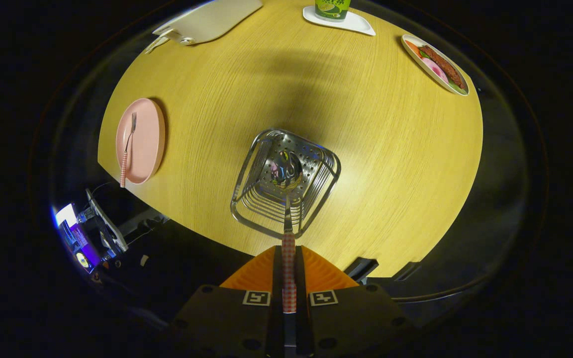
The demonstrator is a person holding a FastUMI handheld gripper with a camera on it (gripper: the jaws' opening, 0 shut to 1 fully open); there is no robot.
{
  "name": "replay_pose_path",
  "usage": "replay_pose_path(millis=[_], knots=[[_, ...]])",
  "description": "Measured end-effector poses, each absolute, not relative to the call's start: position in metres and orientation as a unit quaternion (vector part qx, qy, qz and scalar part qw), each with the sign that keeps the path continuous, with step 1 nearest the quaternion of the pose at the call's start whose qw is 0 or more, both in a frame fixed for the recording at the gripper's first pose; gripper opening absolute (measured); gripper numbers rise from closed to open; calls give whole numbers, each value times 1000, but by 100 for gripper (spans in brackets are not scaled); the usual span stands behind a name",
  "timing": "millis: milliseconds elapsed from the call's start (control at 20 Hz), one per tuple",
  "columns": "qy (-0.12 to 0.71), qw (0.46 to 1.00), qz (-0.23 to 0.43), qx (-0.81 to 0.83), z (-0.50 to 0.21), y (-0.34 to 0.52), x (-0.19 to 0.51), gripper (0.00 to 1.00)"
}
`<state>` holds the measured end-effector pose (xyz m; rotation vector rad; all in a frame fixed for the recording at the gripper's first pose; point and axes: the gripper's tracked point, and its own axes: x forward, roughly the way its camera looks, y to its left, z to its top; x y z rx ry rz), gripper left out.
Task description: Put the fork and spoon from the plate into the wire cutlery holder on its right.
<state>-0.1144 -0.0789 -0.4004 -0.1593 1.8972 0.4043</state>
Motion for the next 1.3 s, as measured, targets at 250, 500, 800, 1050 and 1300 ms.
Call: replay_pose_path(millis=[250, 500, 800, 1050, 1300], knots=[[787, 590, 172, -54, -399, -78, -102, 24], [725, 666, 174, -6, -369, -71, -83, 32], [647, 730, 217, 22, -319, -24, -87, 32], [611, 738, 283, 47, -289, 60, -106, 32], [594, 720, 351, 69, -288, 158, -128, 32]])
